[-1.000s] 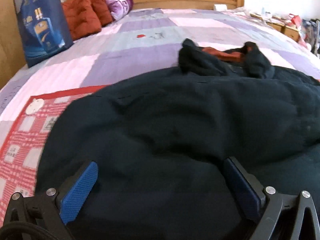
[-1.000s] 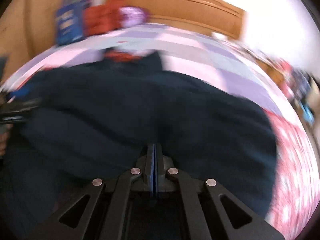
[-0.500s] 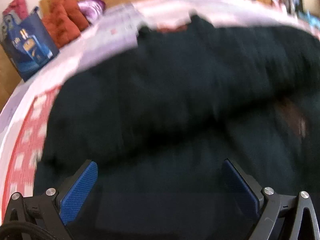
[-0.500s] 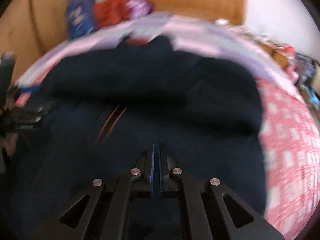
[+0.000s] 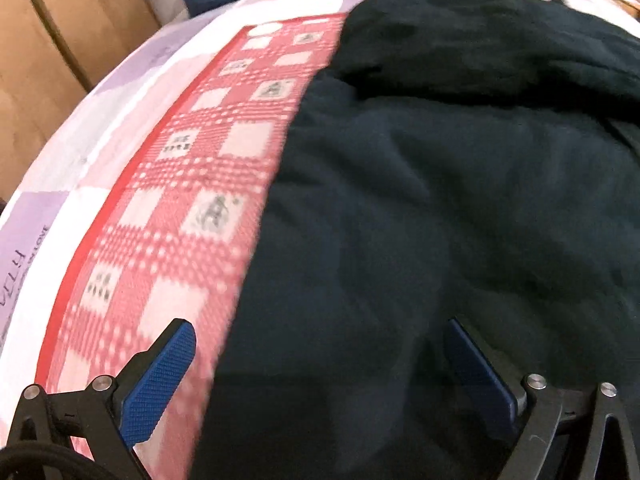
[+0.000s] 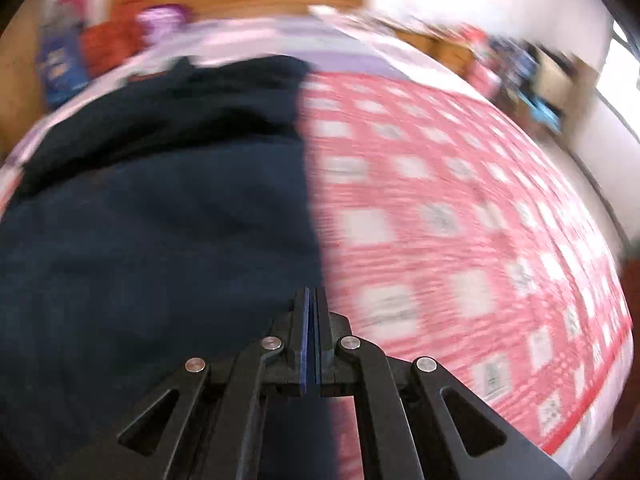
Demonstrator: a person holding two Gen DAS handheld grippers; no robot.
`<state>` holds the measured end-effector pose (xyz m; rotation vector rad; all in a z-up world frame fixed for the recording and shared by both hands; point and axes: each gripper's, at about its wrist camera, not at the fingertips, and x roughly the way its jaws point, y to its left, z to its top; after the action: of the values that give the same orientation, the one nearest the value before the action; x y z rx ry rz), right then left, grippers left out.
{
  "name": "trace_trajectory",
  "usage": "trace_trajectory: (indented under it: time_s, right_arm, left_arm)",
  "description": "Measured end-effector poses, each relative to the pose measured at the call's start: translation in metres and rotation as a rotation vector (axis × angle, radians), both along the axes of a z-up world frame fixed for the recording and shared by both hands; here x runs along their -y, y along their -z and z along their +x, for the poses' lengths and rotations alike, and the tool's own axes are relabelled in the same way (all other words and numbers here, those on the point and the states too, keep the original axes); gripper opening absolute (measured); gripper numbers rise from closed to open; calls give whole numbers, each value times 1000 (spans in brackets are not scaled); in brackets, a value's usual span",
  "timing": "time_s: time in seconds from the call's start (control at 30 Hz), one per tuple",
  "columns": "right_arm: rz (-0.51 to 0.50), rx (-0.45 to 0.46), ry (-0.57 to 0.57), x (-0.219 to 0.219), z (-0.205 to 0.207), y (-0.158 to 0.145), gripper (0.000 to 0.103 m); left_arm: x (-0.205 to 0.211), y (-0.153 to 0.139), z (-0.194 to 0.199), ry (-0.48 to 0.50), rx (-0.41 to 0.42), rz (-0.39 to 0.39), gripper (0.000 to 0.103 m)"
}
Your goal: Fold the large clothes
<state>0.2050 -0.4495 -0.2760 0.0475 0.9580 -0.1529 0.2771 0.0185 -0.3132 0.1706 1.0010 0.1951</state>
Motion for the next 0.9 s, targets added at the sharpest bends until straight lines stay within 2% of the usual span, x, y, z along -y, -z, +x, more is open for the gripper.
trace_trajectory:
  time_s: [0.13,0.17,0.23,0.3,0.4,0.5,0.57,0.63,0.7,0.83,0.9]
  right_arm:
    - [81,-15,-289,-80,-31,6,0]
    - [83,-31,-357,-99,-35,13,0]
    - [52,-56,-414,-112,-51,28,0]
    - [98,-56,-389,-87,-68,34,0]
    - [124,-53,-362,-53,-89,34,0]
    - [45,-69,-325,-35,-114,22,0]
    - [13,-92,-218,-17,-128,23,1]
    - [32,-101,-126,-7,-156,21,1]
    - [25,-101,-92,-13,-169,17,1]
    - [55,-65,-157,-74,-180,11,1]
    - [78,-57,-208,-106,-184,13,4]
  left_arm:
    - [32,-6,-47,36,14,5,102]
    - [35,-7,-59,19,18,17,102]
    - [31,-7,-77,-30,17,35,102]
    - [9,-6,-99,-134,3,71,102]
    - [-42,-9,-129,-302,-25,69,102]
    - [-89,-19,-165,-436,-17,99,102]
    - [-115,-29,-190,-478,-7,106,102]
    - [-122,-36,-209,-454,-3,105,102]
    - [-115,-38,-220,-373,-6,85,102]
    - [-77,-27,-235,-131,-26,48,102]
    - [-61,-19,-236,-40,-30,36,102]
